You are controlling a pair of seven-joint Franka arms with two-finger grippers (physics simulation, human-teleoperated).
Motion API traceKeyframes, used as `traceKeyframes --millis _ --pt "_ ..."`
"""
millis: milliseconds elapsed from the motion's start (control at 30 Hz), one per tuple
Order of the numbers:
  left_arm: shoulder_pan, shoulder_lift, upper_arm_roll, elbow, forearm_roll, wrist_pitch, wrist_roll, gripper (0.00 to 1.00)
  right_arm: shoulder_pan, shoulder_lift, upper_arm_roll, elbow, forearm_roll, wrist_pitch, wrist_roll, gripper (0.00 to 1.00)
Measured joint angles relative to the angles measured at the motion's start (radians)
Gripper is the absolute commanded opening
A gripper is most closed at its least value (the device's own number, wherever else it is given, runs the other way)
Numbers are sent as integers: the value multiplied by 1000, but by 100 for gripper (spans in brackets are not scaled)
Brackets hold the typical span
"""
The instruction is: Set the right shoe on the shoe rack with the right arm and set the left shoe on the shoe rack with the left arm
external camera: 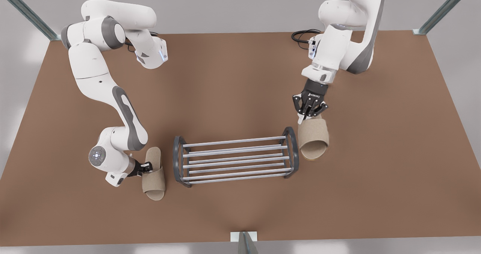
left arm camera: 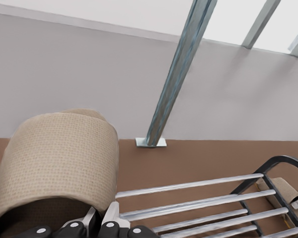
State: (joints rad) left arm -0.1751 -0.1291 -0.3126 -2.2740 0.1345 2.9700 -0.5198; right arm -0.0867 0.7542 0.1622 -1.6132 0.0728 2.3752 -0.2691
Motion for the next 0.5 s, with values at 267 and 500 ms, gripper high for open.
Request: traceKeyframes --millis 267,500 --pt "-9 107 -162 27 3 -67 -63 21 0 0 -1 0 0 0 1 29" --pt "-16 206 -184 82 7 -85 -106 21 -1 0 -1 1 4 -1 -11 21"
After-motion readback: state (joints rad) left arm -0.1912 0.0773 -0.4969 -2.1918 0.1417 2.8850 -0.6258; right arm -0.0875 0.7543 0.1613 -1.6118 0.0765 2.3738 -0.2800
